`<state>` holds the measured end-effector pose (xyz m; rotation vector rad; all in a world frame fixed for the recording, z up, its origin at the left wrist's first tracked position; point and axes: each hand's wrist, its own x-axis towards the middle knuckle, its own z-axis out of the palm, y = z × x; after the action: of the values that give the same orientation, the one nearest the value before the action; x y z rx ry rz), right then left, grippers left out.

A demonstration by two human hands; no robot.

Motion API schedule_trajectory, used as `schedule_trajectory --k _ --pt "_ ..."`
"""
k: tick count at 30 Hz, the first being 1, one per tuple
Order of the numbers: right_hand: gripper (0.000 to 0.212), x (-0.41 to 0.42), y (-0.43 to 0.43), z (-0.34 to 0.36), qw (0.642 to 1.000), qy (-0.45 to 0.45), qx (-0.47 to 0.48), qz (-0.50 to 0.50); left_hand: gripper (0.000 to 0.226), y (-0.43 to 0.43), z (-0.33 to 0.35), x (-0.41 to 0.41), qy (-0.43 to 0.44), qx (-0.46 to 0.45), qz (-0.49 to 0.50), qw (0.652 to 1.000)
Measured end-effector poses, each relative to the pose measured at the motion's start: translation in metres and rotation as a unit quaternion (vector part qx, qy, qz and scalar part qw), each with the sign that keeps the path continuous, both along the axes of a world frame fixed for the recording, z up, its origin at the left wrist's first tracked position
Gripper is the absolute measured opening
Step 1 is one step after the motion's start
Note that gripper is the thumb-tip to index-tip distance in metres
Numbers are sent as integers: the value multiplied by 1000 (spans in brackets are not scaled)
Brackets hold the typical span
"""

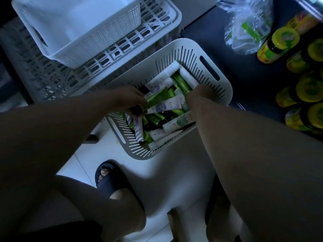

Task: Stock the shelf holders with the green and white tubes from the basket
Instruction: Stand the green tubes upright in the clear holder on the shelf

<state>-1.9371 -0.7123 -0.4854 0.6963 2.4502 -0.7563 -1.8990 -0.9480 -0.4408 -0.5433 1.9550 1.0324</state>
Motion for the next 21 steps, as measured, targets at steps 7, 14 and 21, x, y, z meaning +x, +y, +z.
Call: schedule_trajectory --k 7,14,21 --pt "51 11 -8 21 939 -71 -292 -165 28 20 23 7 -34 145 202 968" --pt "25 26 -5 86 837 -147 -505 -152 25 43 78 10 50 216 297 929" --pt "3 39 11 157 835 -55 -538 -99 23 56 147 16 146 248 331 899"
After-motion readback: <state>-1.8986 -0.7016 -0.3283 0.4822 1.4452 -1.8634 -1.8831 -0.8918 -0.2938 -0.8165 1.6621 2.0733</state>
